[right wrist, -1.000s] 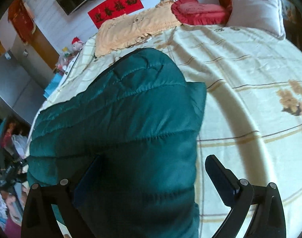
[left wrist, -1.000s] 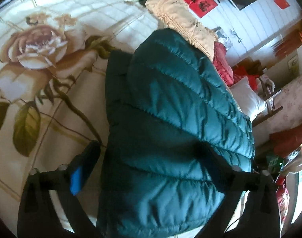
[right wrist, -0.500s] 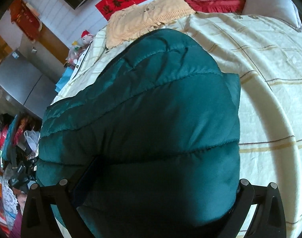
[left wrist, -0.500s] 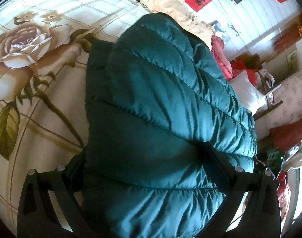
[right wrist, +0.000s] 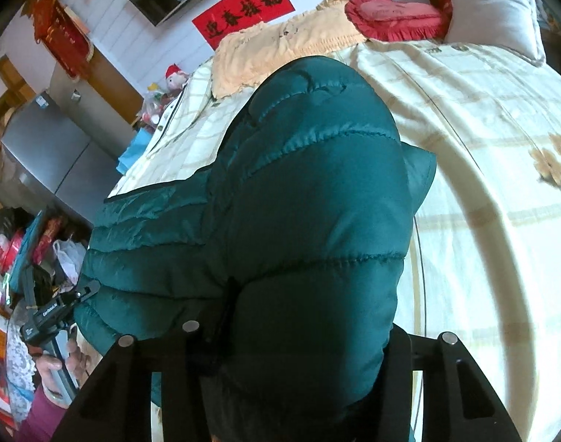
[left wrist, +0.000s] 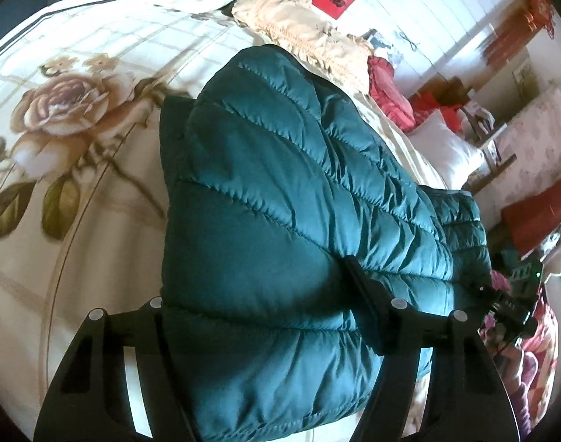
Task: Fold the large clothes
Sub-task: 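Press the folded green jacket down onto the bedspread with both tools, then open both tools and pull them back from the folded jacket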
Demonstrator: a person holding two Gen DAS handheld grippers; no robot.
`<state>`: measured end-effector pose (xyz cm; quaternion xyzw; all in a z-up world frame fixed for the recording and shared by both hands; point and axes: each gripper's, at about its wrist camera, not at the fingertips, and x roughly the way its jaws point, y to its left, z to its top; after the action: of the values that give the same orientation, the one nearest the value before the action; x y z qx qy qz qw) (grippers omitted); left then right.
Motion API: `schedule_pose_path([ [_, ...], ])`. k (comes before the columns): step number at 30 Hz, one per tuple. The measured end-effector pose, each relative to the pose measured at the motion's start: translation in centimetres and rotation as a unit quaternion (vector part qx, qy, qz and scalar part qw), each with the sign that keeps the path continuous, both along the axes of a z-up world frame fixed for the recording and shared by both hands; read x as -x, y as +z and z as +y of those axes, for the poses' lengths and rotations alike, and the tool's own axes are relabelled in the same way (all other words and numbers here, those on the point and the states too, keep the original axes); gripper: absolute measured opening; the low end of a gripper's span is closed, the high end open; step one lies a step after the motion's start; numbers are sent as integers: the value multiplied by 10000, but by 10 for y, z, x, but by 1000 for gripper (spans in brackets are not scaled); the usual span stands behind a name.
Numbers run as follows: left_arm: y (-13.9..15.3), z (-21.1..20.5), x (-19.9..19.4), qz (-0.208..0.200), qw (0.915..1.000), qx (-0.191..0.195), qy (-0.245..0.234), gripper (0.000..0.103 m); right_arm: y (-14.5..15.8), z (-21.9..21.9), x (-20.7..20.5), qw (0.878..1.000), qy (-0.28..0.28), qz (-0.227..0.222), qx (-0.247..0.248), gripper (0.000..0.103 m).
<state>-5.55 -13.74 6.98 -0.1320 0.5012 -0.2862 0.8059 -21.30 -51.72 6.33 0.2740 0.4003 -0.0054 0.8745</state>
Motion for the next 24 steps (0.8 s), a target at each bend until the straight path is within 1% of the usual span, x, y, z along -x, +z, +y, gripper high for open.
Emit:
schedule_pose_path([
  [3, 1, 11, 20, 83, 9999, -38, -72, 69, 2, 9, 24, 9998, 15, 120, -138, 48],
  [7, -1, 21, 40, 179, 9996, -141, -154, 69, 3, 24, 52, 9995, 55, 277, -152, 48],
  [8, -4, 23, 43, 218, 9995, -153, -153, 70, 3, 27, 55, 9994, 30, 321, -116, 52],
  [9, -7, 25, 45, 244, 9995, -152, -137, 72, 2, 28, 60, 9993, -35, 369, -23, 59],
  [10, -10, 27, 46, 245, 9996, -142, -96, 77, -1, 29, 64, 9990, -127, 419, 131, 62],
  [11, -12, 28, 46, 242, 9996, -126, -64, 79, -4, 31, 64, 9985, -196, 455, 214, 68],
  [12, -15, 29, 45, 268, 9996, -84, 4, 84, -10, 30, 65, 9979, -290, 495, 298, 76],
  [14, -19, 32, 45, 345, 9994, 7, 81, 85, -17, 26, 66, 9970, -467, 493, 365, 87],
  [16, -16, 36, 49, 371, 9992, -12, 134, 85, -19, 23, 71, 9970, -609, 460, 150, 87],
  [17, -13, 38, 51, 351, 9993, -45, 152, 85, -18, 22, 74, 9966, -680, 442, 111, 87],
  [20, 0, 44, 61, 138, 9994, -206, 228, 85, -4, 23, 86, 9956, -805, 346, 323, 87],
  [24, 19, 50, 79, -391, 9972, -538, 355, 85, 17, 32, 106, 9934, -892, 187, 699, 87],
])
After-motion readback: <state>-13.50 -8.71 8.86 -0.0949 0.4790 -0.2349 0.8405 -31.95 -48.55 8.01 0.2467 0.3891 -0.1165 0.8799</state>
